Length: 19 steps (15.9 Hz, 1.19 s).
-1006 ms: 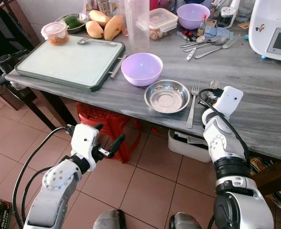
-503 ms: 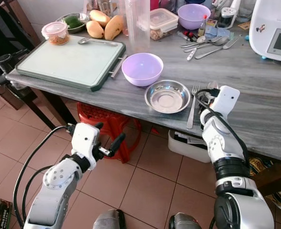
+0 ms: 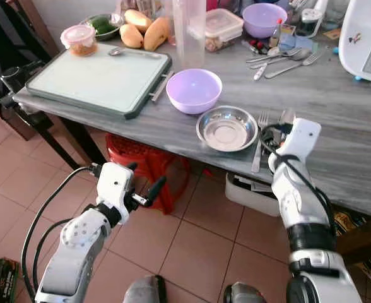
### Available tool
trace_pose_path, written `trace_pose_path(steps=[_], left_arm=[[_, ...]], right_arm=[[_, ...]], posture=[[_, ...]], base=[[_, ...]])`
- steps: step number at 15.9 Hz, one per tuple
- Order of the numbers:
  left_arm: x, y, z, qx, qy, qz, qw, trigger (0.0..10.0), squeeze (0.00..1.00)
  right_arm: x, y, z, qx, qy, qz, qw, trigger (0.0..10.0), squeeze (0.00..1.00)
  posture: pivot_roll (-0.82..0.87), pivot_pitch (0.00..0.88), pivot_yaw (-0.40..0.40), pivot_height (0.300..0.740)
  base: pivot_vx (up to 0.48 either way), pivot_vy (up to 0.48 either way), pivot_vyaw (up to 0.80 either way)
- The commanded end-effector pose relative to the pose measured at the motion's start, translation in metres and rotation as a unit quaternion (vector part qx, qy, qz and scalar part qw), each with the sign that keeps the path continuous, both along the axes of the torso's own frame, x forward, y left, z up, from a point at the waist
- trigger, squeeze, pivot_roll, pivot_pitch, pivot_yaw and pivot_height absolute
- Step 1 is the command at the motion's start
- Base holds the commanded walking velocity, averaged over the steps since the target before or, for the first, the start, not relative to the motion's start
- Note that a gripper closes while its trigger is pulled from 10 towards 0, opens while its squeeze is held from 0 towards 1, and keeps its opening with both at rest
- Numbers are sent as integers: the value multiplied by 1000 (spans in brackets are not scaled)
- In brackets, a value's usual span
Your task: Setting the table
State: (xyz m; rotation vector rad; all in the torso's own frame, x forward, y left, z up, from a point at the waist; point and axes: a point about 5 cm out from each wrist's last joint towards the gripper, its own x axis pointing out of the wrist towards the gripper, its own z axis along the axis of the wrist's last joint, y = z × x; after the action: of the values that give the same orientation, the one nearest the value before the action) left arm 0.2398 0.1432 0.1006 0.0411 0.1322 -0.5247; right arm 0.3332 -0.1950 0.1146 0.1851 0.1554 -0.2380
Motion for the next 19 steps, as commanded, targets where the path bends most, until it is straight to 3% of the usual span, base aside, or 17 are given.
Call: trace_pose_path(steps=[1, 7, 12, 15, 19], left_arm=[[1, 0, 0, 4, -1, 0, 1000, 10000, 0], [7, -3, 1, -5, -15, 6, 1000, 10000, 0], [13, -6, 5, -23, -34, 17, 999, 10000, 0], [18, -8, 6, -26, -40, 36, 998, 10000, 0], [24, -12, 6, -31, -46, 45, 997, 10000, 0]], right_arm=[[-6, 0, -12, 9, 22, -1, 1000, 10000, 1000], [-4, 0, 0, 10, -23, 2, 1000, 10000, 1000], [-4, -1, 15, -27, -71, 11, 997, 10000, 1000], [-9, -1, 22, -60, -91, 21, 994, 10000, 1000], [-32, -7, 27, -106, -109, 6, 988, 10000, 1000]], posture=[[41, 90, 92, 740], [37, 69, 82, 740], [26, 40, 73, 740], [8, 24, 67, 740], [-12, 0, 50, 740]], base=[[0, 0, 0], [0, 0, 0], [0, 0, 0], [0, 0, 0], [0, 0, 0]])
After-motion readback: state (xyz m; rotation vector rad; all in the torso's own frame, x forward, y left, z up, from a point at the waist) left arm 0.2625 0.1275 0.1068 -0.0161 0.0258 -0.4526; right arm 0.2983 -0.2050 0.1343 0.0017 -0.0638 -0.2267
